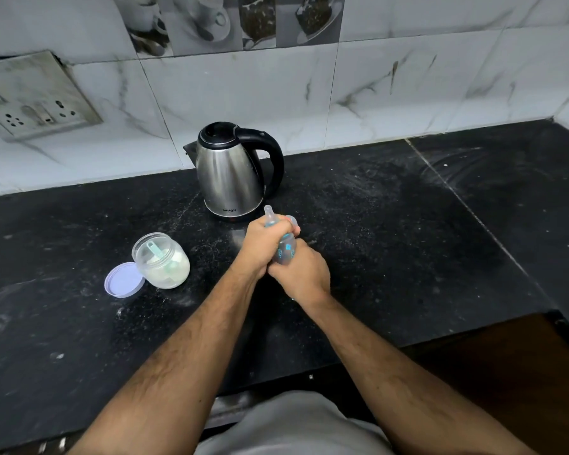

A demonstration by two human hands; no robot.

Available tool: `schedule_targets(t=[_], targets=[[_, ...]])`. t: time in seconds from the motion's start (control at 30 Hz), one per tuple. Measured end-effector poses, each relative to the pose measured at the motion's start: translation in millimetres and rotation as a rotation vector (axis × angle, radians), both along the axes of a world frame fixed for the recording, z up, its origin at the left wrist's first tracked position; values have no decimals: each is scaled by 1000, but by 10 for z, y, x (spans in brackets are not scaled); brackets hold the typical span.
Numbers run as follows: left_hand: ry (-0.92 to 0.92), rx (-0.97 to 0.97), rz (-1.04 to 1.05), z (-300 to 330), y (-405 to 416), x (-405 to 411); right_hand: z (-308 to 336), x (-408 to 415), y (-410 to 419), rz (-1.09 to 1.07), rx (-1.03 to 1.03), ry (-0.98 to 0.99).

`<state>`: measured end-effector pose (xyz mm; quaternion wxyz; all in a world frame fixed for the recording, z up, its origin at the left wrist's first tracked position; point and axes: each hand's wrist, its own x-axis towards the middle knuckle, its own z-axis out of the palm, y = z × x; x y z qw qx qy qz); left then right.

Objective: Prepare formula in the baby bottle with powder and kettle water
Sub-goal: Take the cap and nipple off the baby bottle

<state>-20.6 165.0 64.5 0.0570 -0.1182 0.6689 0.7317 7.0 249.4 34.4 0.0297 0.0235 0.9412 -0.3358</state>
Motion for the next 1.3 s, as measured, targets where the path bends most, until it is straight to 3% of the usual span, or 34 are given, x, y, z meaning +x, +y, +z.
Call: schedule_targets(t=[0.13,0.27,0.43,0.53,0.63,0.73,0.83,0.9,1.0,1.1,1.17,1.23,1.3], targets=[[-78,-29,228,-7,171,30,-129,8,15,-95,222,155],[-138,-11,301,11,215,3,-83,-89,81,-13,212,95],[-98,216,-183,41,-143,-44,198,-171,348,354,-582,-373],[-85,374,-295,10,-238,-71,257,-147,420,477,-716,-543],[-52,368,-233,8,-166,-71,213,-134,352,421,-611,-410],[-9,66,-18,75,-11,-13,116,-117,208,256,-234,-164],[-44,15,142,57,98,6,72,-65,75,85,16,-78],[-100,19,150,61,99,-4,65,-56,65,51,-1,-77],[-91,131,-38,24,-29,-14,97,-77,167,81,-103,-123],[-73,265,-221,-94,-245,22,108,-111,317,163,-452,-228],[-35,230,-284,-199,-356,50,123,-92,358,221,-564,-292],[1,120,-235,-261,-368,52,93,-80,326,206,-501,-270],[-1,44,-94,-239,-285,48,52,-70,256,138,-270,-173]])
